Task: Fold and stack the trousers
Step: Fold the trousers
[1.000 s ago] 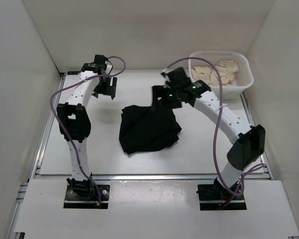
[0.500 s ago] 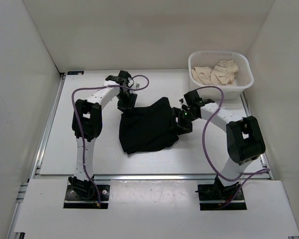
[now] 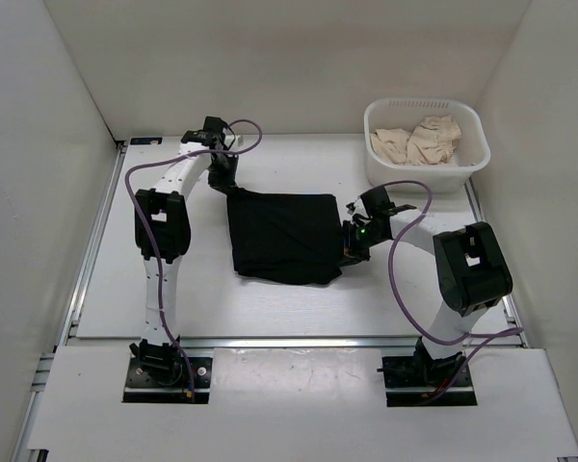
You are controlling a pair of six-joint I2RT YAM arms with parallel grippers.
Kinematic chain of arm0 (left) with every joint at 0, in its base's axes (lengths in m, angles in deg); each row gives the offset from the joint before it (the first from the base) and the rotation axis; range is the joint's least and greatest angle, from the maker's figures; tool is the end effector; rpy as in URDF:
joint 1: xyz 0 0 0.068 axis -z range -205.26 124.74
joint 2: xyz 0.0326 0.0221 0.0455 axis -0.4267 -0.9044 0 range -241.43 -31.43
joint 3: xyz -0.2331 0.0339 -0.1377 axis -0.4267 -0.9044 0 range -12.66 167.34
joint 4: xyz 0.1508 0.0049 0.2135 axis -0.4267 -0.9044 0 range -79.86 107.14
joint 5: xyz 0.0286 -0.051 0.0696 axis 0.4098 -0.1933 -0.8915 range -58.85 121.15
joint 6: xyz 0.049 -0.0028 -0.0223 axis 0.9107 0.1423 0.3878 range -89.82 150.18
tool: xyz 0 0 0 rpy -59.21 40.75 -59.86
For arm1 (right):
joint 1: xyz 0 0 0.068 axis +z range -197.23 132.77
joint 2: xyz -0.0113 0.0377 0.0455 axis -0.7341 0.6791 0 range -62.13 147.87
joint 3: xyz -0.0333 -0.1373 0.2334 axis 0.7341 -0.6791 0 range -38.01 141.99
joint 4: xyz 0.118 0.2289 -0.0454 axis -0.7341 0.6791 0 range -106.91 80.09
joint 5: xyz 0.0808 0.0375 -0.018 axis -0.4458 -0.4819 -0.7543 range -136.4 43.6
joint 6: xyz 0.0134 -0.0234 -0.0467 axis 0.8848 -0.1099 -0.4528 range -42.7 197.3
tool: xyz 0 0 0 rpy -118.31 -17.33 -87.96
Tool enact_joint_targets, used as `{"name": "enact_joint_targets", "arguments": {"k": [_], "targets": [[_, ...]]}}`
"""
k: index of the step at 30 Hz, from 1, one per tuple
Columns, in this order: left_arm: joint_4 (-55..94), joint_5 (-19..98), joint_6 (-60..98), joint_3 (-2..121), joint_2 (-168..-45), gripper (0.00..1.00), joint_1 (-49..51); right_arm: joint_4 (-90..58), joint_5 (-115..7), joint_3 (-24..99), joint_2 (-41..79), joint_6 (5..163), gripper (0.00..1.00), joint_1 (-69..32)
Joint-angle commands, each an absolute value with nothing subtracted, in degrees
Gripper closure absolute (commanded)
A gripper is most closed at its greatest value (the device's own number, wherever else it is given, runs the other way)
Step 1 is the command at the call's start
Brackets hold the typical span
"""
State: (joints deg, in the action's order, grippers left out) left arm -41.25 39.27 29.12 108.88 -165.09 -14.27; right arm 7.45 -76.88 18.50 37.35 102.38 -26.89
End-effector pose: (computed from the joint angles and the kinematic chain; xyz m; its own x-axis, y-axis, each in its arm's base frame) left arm 0.4809 -0.0986 0.2087 -0.9296 0.1618 -0.3310 0.2177 0.9660 -0.1393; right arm 0.2975 0.1296 0.1542 -0.9883 0.0233 -0.1506 -0.0705 0.8064 0.5872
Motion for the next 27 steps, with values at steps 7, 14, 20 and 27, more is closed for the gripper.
{"name": "enact_joint_targets", "arguments": {"k": [7,14,20,27], "targets": [[-38.1,32.8,30.2,109.5,-165.1,0.22,-14.8,14.2,-82.7,20.7,36.5,95.9,0.21,-27.4],[-38.1,29.0,30.2,106.0,-152.7,0.0,-19.2,27.4,-86.1,34.9,33.7,90.4,0.01,-28.5],[-42.1,35.4,30.2,82.8,-139.8,0.0,-15.7,26.3,-71.7,50.1,42.1,99.3,0.01,-29.8],[-41.5,44.6,30.2,67.2,-139.2,0.0,-13.2,22.7,-66.8,40.2,40.7,103.7,0.33,-29.7]]}}
